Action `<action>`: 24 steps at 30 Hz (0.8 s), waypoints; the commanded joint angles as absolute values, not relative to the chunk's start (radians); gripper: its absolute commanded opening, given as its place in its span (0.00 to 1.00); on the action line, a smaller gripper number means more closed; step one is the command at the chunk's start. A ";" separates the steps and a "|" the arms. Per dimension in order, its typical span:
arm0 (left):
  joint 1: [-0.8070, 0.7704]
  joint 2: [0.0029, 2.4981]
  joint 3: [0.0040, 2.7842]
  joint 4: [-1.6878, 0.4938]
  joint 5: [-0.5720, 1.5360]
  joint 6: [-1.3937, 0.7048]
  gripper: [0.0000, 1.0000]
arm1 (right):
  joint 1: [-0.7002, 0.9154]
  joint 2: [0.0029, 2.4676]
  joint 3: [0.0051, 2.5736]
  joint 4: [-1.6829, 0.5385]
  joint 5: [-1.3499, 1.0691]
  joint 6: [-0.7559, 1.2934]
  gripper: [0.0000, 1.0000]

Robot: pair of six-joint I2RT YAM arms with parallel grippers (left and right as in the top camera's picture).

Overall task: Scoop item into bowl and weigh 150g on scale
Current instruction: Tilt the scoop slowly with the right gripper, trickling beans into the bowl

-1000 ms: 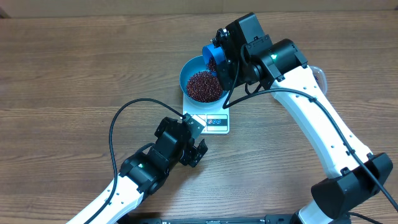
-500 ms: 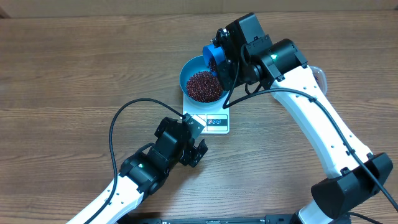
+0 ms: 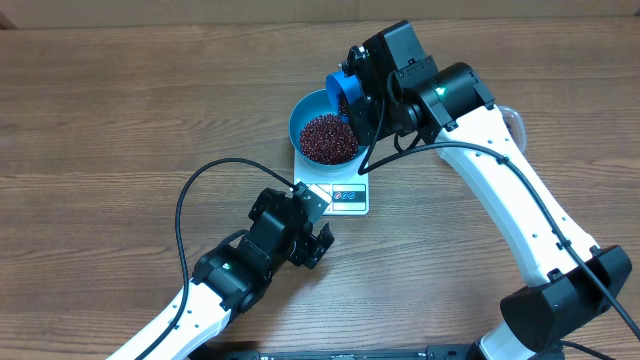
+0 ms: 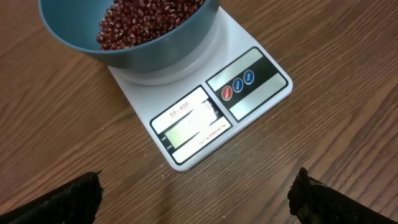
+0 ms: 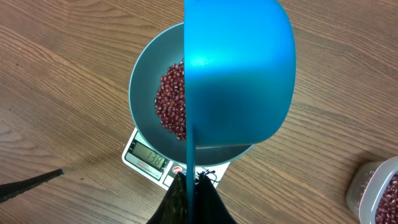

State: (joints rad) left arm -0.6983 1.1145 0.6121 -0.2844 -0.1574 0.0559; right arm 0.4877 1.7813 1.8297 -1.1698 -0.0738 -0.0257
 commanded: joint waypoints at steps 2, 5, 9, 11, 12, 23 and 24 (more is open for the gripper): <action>-0.694 1.105 0.605 -0.284 -0.157 0.067 1.00 | 0.489 1.748 1.863 -1.165 -0.068 -0.023 0.04; -0.694 1.105 0.605 -0.284 -0.157 0.067 1.00 | 0.489 1.748 1.863 -1.165 -0.068 -0.023 0.04; -0.694 1.105 0.605 -0.284 -0.157 0.067 1.00 | 0.489 1.748 1.863 -1.165 -0.068 -0.023 0.04; -0.694 1.105 0.605 -0.284 -0.157 0.067 0.99 | 0.489 1.748 1.863 -1.166 -0.067 -0.023 0.04; -0.694 1.105 0.605 -0.283 -0.157 0.067 0.99 | 0.489 1.748 1.863 -1.166 -0.067 -0.023 0.04; -0.694 1.105 0.605 -0.284 -0.157 0.067 0.99 | 0.489 1.749 1.863 -1.151 0.029 -0.023 0.04; -0.694 1.105 0.605 -0.283 -0.157 0.067 1.00 | 0.489 1.749 1.863 -1.151 0.029 -0.023 0.04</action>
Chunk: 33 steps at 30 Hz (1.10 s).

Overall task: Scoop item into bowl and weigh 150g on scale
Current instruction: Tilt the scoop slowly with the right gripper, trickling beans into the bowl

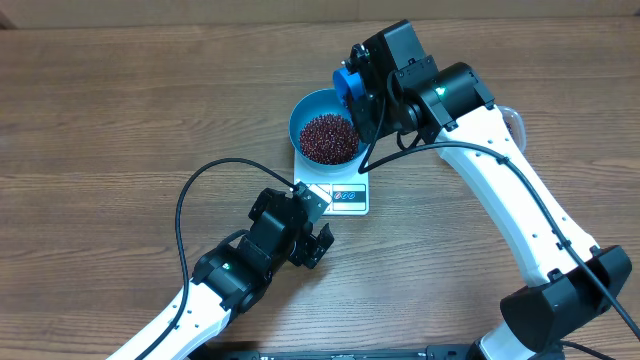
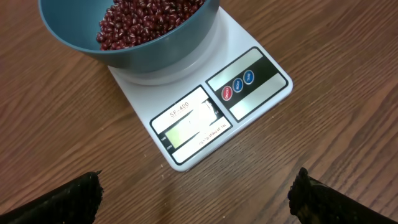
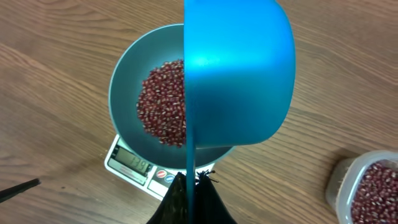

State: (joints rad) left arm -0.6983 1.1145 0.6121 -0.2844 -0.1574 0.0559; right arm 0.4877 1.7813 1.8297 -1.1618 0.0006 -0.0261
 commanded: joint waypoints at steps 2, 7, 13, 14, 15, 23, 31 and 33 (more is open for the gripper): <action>-0.694 1.105 0.605 -0.284 -0.157 0.067 1.00 | 0.489 1.749 1.863 -1.152 0.029 -0.023 0.04; -0.694 1.105 0.605 -0.284 -0.157 0.067 1.00 | 0.489 1.749 1.863 -1.153 0.029 -0.023 0.04; -0.694 1.105 0.605 -0.284 -0.157 0.067 1.00 | 0.492 1.749 1.863 -1.161 0.029 -0.023 0.04; -0.694 1.105 0.605 -0.283 -0.157 0.067 1.00 | 0.494 1.749 1.863 -1.163 0.029 -0.023 0.04; -0.694 1.105 0.605 -0.283 -0.157 0.067 1.00 | 0.497 1.749 1.863 -1.163 0.029 -0.023 0.04; -0.694 1.105 0.605 -0.284 -0.157 0.067 1.00 | 0.504 1.749 1.863 -1.153 0.029 -0.023 0.04; -0.694 1.105 0.605 -0.284 -0.157 0.067 1.00 | 0.504 1.749 1.863 -1.156 0.029 -0.023 0.04; -0.694 1.105 0.605 -0.284 -0.157 0.067 1.00 | 0.504 1.749 1.863 -1.157 0.029 -0.023 0.04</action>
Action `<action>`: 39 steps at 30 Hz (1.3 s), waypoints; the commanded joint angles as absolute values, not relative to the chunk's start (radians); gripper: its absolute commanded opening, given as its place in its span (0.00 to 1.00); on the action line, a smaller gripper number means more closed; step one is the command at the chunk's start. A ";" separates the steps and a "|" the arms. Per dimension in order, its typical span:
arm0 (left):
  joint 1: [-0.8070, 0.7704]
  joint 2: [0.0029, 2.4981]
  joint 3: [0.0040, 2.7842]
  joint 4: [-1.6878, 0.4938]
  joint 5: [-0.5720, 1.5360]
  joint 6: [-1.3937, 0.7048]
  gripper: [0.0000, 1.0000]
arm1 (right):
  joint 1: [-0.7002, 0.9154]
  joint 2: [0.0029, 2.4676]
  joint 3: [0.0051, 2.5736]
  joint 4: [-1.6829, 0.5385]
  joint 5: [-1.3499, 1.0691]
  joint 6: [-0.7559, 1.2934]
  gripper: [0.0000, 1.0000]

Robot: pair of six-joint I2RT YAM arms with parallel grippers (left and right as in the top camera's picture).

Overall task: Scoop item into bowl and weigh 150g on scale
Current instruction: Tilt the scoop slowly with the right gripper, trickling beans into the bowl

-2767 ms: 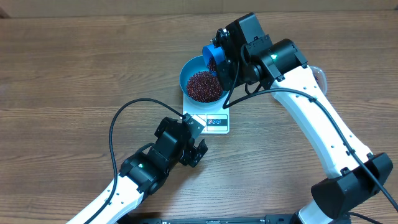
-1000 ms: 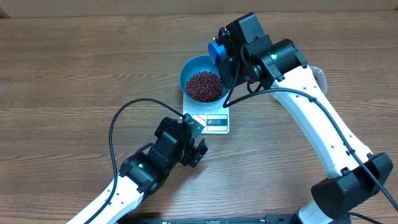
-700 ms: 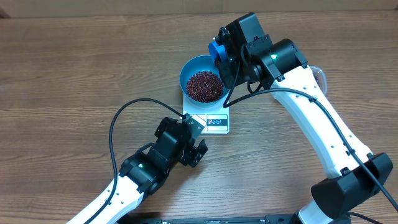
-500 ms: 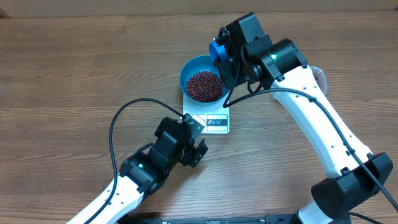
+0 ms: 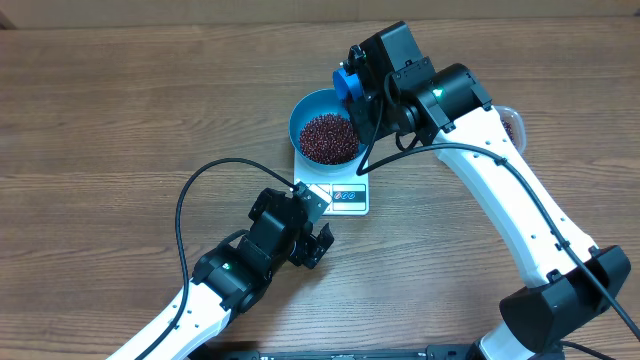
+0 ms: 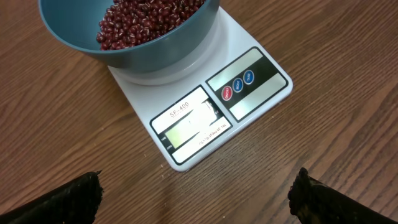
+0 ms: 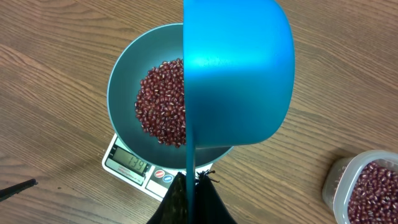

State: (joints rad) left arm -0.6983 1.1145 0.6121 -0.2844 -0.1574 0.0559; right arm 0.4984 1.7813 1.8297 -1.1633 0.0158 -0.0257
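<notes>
A blue bowl [image 5: 300, 112] holding red beans [image 7: 160, 102] stands on the white scale [image 6: 249, 102]; the display [image 7: 132, 163] reads 139. My right gripper [image 7: 193, 183] is shut on the thin handle of a blue scoop [image 7: 239, 68], held on its side over the bowl's right rim. In the overhead view the blue scoop [image 5: 345, 82] sits at the bowl's far right edge. My left gripper [image 6: 196, 196] is open, low over the table just in front of the scale, nothing between its fingers.
A clear tub of red beans [image 7: 367, 186] stands to the right of the scale, also seen as the clear tub [image 5: 512, 122] behind the right arm. The left arm's black cable [image 5: 200, 185] loops over the table left of the scale.
The right gripper with the scoop has shifted very slightly; more of the bean tub shows at the right. The scale reads 139 as before. The left arm has not moved.
The scoop was held over the bowl with the display near 138. Then the right gripper stood higher and further right, the tub coming into view, and the display read 139. Now it stays about there. The left gripper stayed open in front of the scale throughout.
</notes>
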 commanded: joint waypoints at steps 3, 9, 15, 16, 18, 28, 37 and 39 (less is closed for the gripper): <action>-0.694 1.105 0.605 -0.284 -0.157 0.067 1.00 | 0.504 1.749 1.863 -1.157 0.029 -0.023 0.04; -0.694 1.105 0.605 -0.284 -0.157 0.067 1.00 | 0.504 1.749 1.863 -1.156 0.029 -0.023 0.04; -0.694 1.105 0.605 -0.283 -0.157 0.067 0.99 | 0.504 1.749 1.863 -1.156 0.029 -0.023 0.04; -0.694 1.105 0.605 -0.283 -0.157 0.067 0.99 | 0.504 1.749 1.863 -1.156 0.029 -0.023 0.04; -0.694 1.105 0.605 -0.284 -0.157 0.067 1.00 | 0.504 1.749 1.863 -1.156 0.029 -0.023 0.04; -0.694 1.105 0.605 -0.283 -0.157 0.067 0.99 | 0.504 1.749 1.863 -1.157 0.029 -0.023 0.04; -0.694 1.105 0.605 -0.284 -0.157 0.067 1.00 | 0.504 1.749 1.863 -1.157 0.025 0.003 0.04; -0.694 1.105 0.605 -0.283 -0.157 0.067 1.00 | 0.504 1.749 1.863 -1.159 0.021 0.004 0.04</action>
